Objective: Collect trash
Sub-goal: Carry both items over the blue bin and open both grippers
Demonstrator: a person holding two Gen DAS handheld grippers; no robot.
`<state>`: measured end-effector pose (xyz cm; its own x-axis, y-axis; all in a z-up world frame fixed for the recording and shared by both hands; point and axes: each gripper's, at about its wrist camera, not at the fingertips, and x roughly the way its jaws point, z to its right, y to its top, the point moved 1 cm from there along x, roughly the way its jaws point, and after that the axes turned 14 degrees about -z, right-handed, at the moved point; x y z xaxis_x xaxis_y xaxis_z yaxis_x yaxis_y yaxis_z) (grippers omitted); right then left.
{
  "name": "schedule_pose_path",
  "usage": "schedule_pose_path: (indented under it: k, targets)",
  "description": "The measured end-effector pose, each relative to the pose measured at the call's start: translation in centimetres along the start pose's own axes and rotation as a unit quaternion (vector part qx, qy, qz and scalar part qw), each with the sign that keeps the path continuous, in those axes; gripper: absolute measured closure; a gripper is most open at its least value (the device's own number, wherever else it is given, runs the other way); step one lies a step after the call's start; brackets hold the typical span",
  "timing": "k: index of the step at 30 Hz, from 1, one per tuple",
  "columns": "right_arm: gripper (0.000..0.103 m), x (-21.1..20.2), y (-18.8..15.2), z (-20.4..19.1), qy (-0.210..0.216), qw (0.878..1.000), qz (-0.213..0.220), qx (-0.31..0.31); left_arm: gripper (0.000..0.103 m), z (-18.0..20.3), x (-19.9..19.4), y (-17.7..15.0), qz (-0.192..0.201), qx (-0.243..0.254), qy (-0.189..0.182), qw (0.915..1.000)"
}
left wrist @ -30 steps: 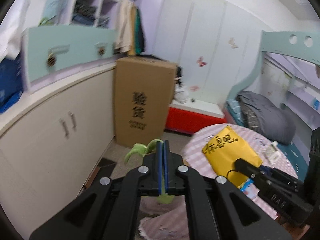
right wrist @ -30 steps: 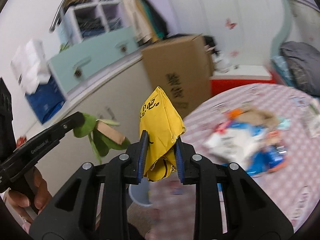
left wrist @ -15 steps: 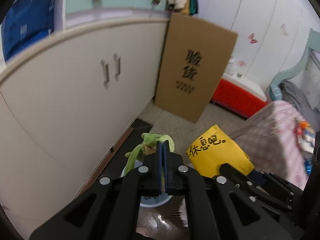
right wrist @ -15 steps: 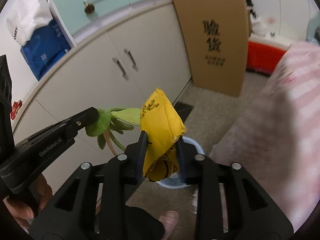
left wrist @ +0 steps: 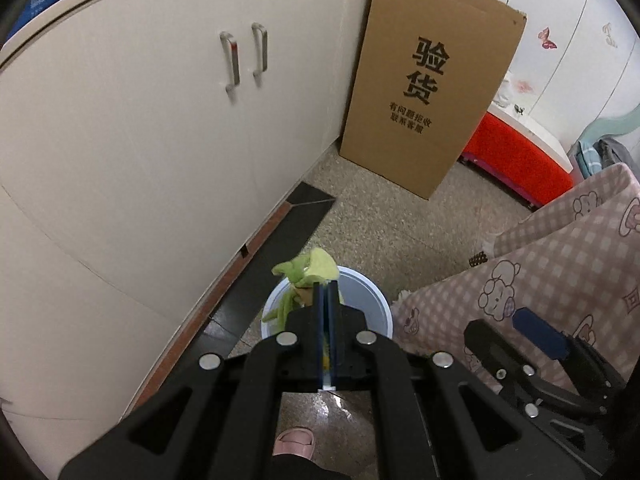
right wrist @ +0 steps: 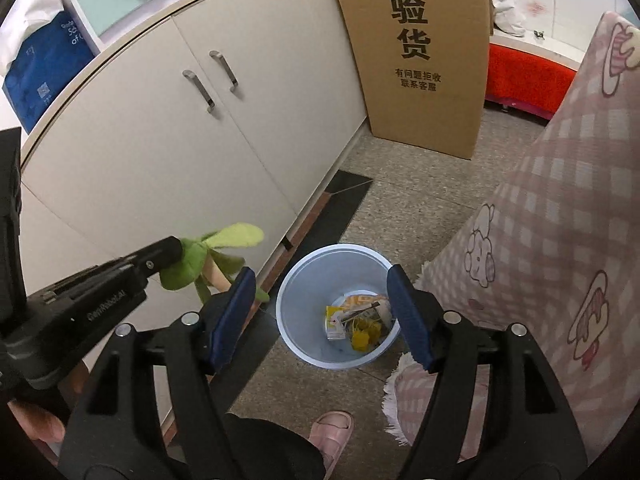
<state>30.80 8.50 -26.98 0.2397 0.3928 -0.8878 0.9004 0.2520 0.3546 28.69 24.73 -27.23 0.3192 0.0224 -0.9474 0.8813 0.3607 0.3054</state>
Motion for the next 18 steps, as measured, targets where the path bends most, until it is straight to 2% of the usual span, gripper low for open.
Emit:
schedule_pose_path:
  k: [12,15,17,18]
  targets:
    - [0.034,-1.2,-0.1,1.0,0.001,1.000,0.016,0.010,0.101,1.6,0.4,1.0,-0.005,0.011,-0.003,0.9999]
    - [0.033,-1.5,-0.1,1.0,0.001,1.000,0.018,0.013,0.097,1.9,0.4,1.7,-0.008,0.011,-0.003,0.9999]
    - [0.033,-1.7,-0.1,1.4,-0.001,1.000,0.018,0.019,0.074,1.8,0.8,1.9,-0.023,0.007,0.007,0.9997]
    - [0.033,-1.7,-0.1,1.4,0.001,1.000,0.018,0.020,0.047,1.7,0.9,2.0,-0.026,0.004,0.013,0.9996]
